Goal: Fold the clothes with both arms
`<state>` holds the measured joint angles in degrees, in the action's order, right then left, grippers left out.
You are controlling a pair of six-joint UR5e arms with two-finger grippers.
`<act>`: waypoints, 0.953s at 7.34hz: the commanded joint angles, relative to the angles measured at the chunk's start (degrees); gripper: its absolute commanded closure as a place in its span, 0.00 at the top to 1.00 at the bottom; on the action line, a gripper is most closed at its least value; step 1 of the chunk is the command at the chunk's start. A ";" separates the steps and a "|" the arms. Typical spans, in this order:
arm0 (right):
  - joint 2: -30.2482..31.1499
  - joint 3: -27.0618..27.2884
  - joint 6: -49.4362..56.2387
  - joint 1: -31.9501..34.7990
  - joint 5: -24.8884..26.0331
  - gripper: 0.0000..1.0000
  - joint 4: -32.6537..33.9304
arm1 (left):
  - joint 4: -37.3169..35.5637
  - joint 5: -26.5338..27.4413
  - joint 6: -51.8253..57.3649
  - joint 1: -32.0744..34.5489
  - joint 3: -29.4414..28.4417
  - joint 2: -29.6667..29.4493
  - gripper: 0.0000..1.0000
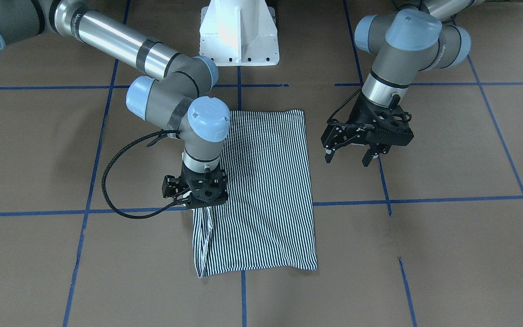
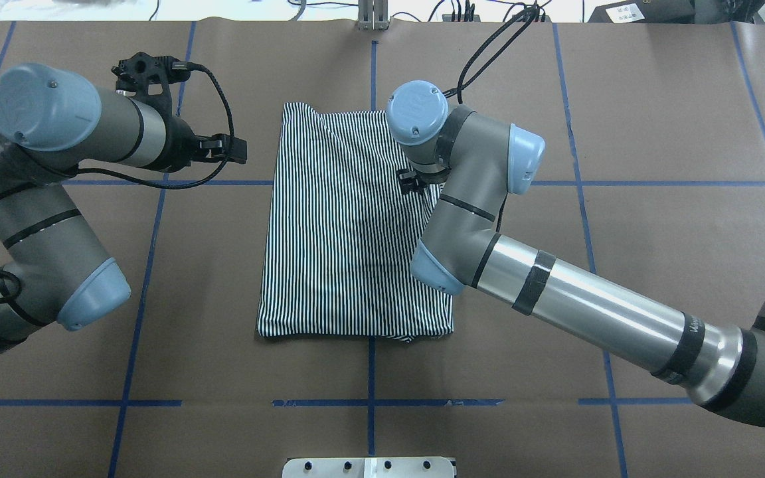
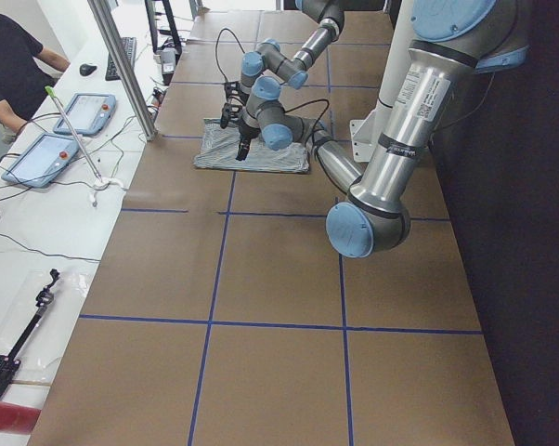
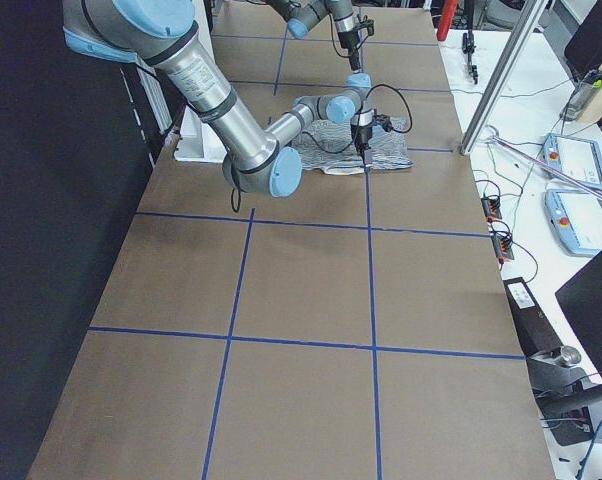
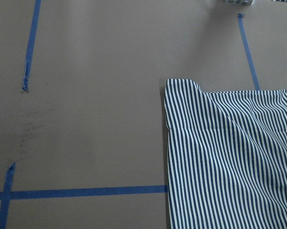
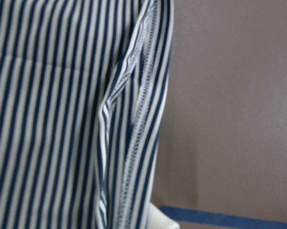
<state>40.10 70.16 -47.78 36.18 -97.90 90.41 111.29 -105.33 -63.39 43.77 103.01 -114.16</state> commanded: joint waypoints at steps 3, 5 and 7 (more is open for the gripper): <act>1.39 0.33 5.50 5.21 -3.50 1.00 -0.59 | -0.02 -0.14 0.03 -0.01 0.00 -0.27 1.00; 0.94 3.91 5.33 5.56 -8.33 1.00 -0.68 | -0.72 -0.22 -0.06 -0.01 0.00 -0.27 1.00; 1.64 9.88 1.75 5.65 -14.05 1.00 -0.59 | -0.90 -6.42 -7.38 -0.09 -1.05 -0.53 1.00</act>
<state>41.24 76.06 -43.50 41.74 -108.72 89.72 110.48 -107.62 -65.69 43.74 102.72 -114.57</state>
